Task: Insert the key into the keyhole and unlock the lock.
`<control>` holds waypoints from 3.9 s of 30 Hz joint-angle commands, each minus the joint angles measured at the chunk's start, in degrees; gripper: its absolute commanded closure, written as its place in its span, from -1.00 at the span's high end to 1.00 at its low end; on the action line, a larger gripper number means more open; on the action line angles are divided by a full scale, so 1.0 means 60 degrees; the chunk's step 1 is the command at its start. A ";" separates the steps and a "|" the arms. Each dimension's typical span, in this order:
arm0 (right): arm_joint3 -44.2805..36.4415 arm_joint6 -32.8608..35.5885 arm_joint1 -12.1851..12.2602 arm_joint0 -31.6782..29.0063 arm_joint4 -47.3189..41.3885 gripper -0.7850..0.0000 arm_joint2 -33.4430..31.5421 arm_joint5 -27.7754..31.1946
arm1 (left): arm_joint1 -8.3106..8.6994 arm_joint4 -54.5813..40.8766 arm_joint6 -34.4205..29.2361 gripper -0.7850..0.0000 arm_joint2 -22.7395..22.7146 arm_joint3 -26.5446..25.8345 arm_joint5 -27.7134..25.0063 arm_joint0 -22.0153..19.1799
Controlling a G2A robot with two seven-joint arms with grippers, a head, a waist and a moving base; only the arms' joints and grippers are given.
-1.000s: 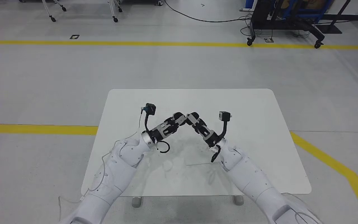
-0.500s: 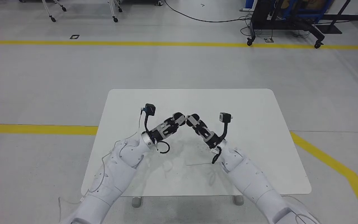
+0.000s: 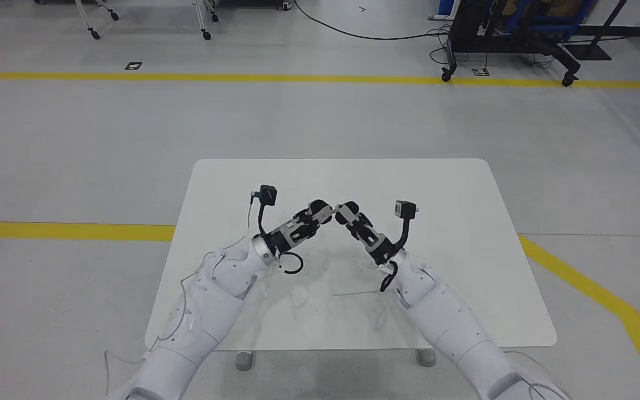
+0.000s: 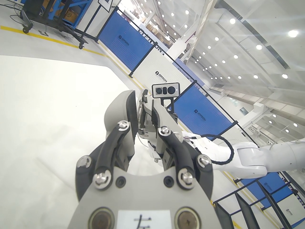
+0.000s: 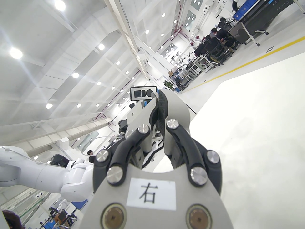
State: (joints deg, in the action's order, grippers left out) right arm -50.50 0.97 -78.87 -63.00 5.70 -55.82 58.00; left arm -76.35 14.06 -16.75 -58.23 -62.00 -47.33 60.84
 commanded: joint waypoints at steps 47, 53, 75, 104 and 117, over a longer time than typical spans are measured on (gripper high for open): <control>-0.0159 0.0369 -0.0173 -0.0108 0.0256 -1.00 -0.0493 -0.0010 | -0.0001 -0.0099 -0.0498 -1.00 0.0211 0.0008 0.0003 -0.0064; -0.0132 0.0375 -0.0191 -0.0145 0.0259 -1.00 -0.0538 0.0000 | 0.0005 -0.0113 -0.0384 -1.00 0.0162 0.0000 0.0033 -0.0050; -0.0213 0.0640 -0.0213 -0.0274 0.0266 -1.00 -0.0654 0.0000 | 0.0022 0.0185 0.0028 -1.00 0.0027 -0.0069 0.0102 0.0013; -0.0317 0.0562 -0.0131 -0.0403 -0.0067 1.00 -0.1122 0.0000 | 0.0154 0.1242 -0.0234 -1.00 -0.0229 -0.0124 0.0463 -0.0136; -0.2139 0.5890 0.0827 -0.1288 -0.0337 0.55 -0.2290 -0.1354 | 0.0368 -0.2756 -0.4686 -1.00 -0.0147 0.0043 0.0344 -0.0300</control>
State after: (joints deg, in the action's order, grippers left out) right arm -61.86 31.48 -74.03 -69.77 10.33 -70.06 49.76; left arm -74.25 -0.10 -41.99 -59.16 -61.87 -45.27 59.21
